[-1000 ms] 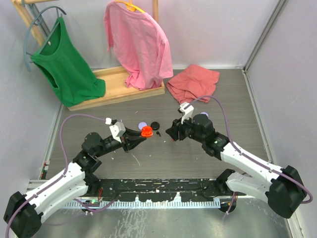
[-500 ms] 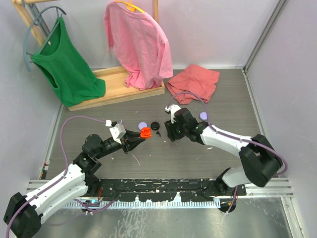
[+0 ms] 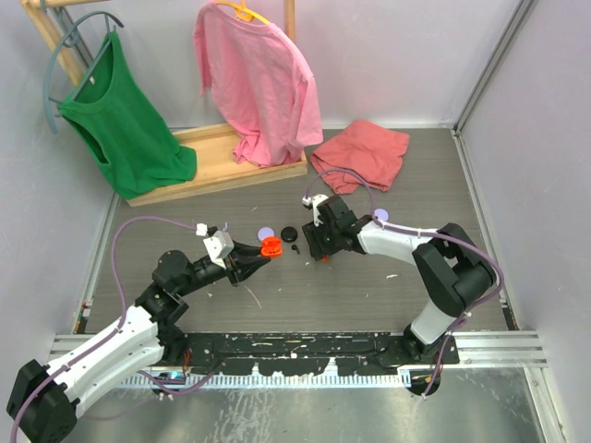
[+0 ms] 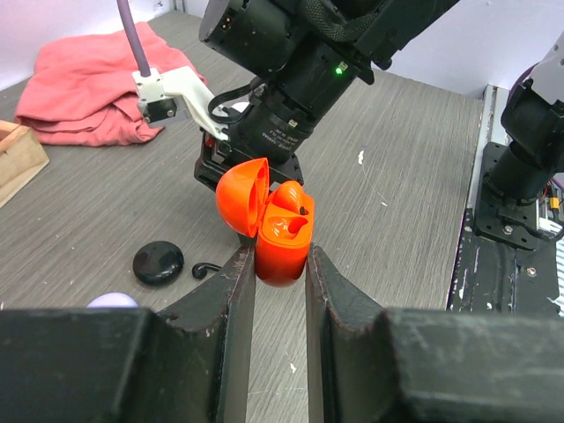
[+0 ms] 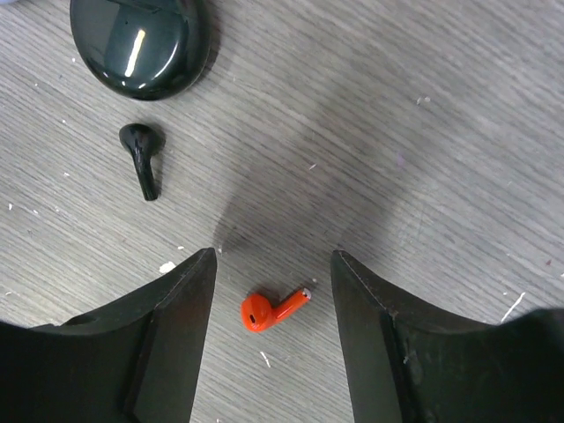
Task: Insert the wireless bluetooth earbuds into the charging case
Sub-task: Pick up the earbud from the center of the board.
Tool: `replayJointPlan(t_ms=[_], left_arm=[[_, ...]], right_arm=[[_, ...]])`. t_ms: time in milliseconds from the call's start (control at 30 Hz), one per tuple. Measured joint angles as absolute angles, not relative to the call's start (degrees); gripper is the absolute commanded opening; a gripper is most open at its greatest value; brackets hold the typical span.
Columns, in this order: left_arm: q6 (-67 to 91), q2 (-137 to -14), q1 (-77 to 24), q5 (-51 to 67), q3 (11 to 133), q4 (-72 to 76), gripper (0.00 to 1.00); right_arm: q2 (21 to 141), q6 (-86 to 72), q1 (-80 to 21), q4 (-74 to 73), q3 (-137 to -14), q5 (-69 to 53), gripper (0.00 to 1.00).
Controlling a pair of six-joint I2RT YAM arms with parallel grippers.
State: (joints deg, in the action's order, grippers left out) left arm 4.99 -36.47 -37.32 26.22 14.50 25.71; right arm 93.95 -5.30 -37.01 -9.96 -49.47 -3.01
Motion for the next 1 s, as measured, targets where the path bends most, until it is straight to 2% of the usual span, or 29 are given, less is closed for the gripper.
replayJointPlan(t_ms=[700,1000], left_arm=[[4.9,-36.5,-37.3,26.3,14.5,25.3,0.00],[4.9,-36.5,-37.3,26.3,14.5,25.3,0.00]], right_arm=[[88.8,-8.1,-37.6,-20.6,-48.0,-11.7,0.54],[86.6,-8.1,-41.0,-22.3,-48.6,-4.1,0.45]])
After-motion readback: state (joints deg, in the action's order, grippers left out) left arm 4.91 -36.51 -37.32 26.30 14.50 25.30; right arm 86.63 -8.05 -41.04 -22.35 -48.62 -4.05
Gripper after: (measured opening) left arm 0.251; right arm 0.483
